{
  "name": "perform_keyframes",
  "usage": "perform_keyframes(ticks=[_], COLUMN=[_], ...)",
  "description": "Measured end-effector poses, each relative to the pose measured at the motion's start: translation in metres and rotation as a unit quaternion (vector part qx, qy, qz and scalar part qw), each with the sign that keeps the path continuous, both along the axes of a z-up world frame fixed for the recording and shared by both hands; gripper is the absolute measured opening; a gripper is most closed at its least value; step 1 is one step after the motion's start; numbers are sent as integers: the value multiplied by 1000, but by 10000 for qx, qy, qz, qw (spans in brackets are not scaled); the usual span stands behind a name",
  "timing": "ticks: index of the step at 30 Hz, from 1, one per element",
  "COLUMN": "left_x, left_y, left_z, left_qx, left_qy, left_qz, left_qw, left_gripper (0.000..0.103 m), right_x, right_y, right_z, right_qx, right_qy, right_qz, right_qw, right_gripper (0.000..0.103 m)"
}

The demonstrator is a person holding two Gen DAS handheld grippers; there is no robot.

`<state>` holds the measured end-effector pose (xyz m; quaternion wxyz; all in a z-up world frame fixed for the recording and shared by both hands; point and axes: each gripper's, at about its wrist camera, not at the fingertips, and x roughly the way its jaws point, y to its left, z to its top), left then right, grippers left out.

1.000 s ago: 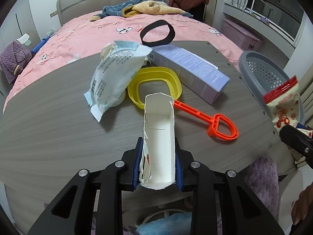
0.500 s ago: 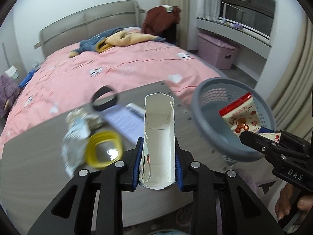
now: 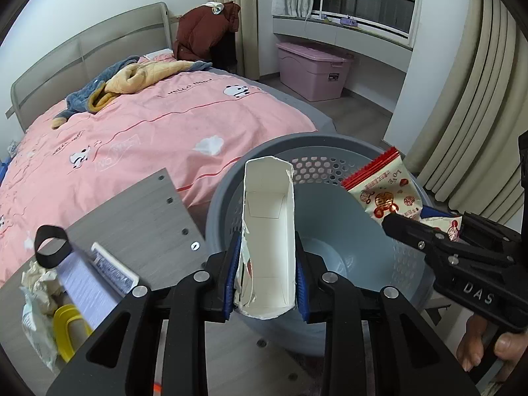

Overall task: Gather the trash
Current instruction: 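Open both grippers over the grey basket, dropping carton and wrapper, then move both grippers back to the desk board toward the orange scoop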

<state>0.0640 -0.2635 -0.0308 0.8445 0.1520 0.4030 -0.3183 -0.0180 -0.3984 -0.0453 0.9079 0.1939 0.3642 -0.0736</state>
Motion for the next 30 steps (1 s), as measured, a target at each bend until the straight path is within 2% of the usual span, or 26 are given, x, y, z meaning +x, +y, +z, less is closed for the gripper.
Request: perform_keyframes(ticks=[5, 7, 8, 9, 11, 20, 30], left_x=[9, 11, 10, 10, 11, 10, 10], left_y=[-11, -12, -12, -11, -10, -2, 12], left_z=[-6, -5, -5, -4, -3, -3, -3], left_qx=[-27, -38, -40, -41, -62, 22, 10], left_qy=[64, 50, 29, 9, -47, -79, -33], left_qz=[20, 24, 41, 62, 113, 322, 582], left_qw=[10000, 10000, 10000, 10000, 9999, 9994, 9983], left_gripper=[28, 31, 37, 45, 53, 64, 70], right_x=[8, 8, 7, 6, 4, 0, -7], right_y=[-9, -12, -13, -15, -17, -19, -9], right_z=[-4, -3, -3, -3, -2, -8, -7], right_qx=[51, 74, 84, 87, 54, 107, -3], right_qy=[24, 0, -23, -57, -132, -77, -51], right_qz=[-32, -50, -43, -50, -97, -193, -185], right_qw=[10000, 10000, 10000, 9999, 9999, 9997, 9998], right_gripper=[46, 47, 49, 57, 65, 65, 66])
